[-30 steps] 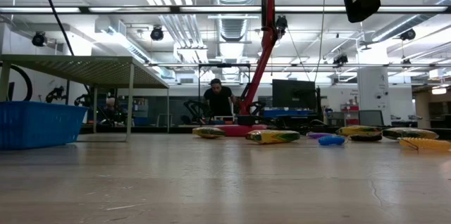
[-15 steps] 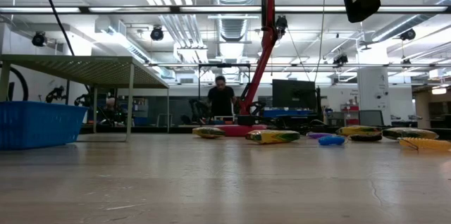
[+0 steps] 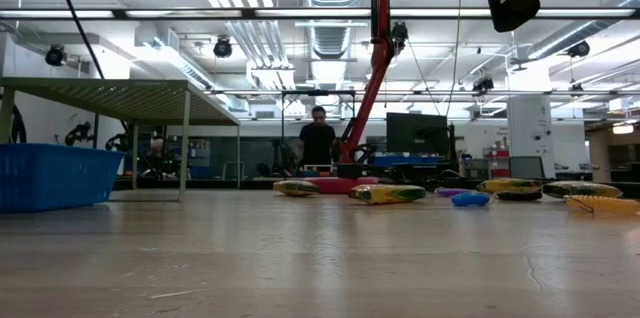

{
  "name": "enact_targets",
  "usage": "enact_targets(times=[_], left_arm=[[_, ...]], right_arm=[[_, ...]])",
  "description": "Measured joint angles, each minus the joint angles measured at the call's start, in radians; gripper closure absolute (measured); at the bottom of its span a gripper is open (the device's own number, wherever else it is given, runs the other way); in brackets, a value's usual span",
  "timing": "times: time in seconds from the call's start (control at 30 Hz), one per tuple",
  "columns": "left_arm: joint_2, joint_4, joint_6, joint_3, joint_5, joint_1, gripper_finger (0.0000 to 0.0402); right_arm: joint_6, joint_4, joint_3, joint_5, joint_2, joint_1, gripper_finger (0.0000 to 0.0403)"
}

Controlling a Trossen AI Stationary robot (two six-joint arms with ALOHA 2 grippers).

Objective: Pick & Place Office Desk Supplies
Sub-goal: Put the crayons box into the black bin

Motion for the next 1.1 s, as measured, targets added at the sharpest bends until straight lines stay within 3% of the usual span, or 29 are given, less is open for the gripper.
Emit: enact_targets(times=[0.27, 0.53, 0.83, 1.1], left_arm=[[0.001, -0.017, -0.024, -0.002, 0.058, 0.130, 0.0238], [0.002, -0.053, -0.023, -0.003, 0.104, 0.144, 0.0238], [0.003, -0.302, 0.107, 0.063, 0.118, 0.229, 0.0238], [0.015, -0.338, 0.300, 0.080, 0.347, 0.459, 0.0238]], right_arm=[[0.000, -0.001, 0.000, 0.000, 0.000, 0.000, 0.0335], [0.000, -0.001, 0.000, 0.000, 0.000, 0.000, 0.0325], [0.000, -0.001, 0.000, 0.000, 0.000, 0.000, 0.0319], [0.000, -0.001, 0.000, 0.000, 0.000, 0.000, 0.0332]])
